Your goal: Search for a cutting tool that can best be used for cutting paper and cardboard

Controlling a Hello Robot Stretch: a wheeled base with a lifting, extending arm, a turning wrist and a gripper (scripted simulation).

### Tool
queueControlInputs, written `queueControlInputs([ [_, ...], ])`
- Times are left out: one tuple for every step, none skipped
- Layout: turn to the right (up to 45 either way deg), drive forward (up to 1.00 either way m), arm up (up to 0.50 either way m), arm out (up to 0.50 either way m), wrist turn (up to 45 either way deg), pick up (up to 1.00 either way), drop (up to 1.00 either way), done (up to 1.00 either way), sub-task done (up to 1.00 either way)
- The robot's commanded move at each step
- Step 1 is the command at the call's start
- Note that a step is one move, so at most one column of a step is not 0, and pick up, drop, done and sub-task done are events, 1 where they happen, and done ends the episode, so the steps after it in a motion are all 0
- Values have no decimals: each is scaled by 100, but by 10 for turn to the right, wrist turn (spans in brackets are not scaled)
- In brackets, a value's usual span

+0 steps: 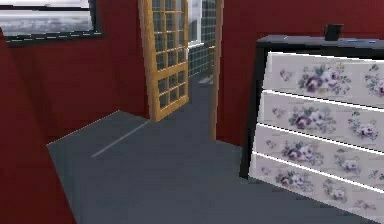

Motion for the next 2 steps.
queueControlInputs([
  [0,65,0,0,0,0,0,0,0],
  [-30,0,0,0,0,0,0,0,0],
])
